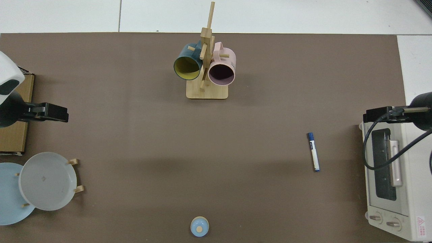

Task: Put markers into pen holder

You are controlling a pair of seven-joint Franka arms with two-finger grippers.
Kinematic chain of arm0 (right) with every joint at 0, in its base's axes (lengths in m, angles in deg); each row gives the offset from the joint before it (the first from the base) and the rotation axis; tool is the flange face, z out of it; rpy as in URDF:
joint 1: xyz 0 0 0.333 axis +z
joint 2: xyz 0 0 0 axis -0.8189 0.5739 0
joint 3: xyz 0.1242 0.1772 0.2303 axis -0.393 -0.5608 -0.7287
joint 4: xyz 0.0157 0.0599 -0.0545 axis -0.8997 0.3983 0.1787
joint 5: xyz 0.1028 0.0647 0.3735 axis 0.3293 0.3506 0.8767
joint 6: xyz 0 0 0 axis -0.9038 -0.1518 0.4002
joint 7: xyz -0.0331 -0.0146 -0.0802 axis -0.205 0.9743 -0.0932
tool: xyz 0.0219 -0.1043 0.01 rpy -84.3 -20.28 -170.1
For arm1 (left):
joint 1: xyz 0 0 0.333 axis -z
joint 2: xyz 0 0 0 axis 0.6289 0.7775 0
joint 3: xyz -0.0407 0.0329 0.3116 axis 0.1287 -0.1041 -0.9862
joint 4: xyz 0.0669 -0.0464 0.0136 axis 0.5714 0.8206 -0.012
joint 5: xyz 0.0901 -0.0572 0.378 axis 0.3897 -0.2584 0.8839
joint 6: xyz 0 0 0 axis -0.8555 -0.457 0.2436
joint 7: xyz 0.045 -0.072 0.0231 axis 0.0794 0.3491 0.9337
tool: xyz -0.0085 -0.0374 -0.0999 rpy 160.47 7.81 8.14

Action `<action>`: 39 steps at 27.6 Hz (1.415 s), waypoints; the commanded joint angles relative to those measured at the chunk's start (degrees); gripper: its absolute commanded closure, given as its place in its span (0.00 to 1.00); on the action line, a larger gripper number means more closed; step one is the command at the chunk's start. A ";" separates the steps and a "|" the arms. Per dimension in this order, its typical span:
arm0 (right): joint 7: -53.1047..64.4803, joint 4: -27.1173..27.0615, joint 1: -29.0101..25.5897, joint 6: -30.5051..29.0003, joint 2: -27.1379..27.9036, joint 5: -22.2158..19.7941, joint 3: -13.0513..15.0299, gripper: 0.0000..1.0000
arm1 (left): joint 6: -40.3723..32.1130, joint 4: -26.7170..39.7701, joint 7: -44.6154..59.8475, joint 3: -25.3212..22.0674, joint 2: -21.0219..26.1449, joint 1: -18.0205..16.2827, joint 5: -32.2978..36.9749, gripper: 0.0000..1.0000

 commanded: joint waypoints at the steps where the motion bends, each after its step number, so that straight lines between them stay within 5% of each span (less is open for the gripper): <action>1: 1.27 1.47 -0.21 -1.46 -0.67 -0.39 -0.18 0.00 | 1.01 1.89 -0.38 -0.74 -1.48 0.67 -0.14 0.00; 22: 0.74 1.91 -0.39 0.03 -1.11 0.58 -0.09 0.00 | 0.92 2.15 -0.38 -0.74 -1.48 0.67 -0.14 0.00; 34: 0.31 9.64 -0.21 -1.20 -1.90 0.58 -0.18 0.00 | 0.92 2.15 -0.11 -0.74 -1.57 0.67 -0.14 0.00; 39: 1.27 12.36 -0.12 -8.75 0.56 0.49 -0.18 0.00 | 0.92 2.15 0.06 -0.83 -1.49 0.67 -0.23 0.00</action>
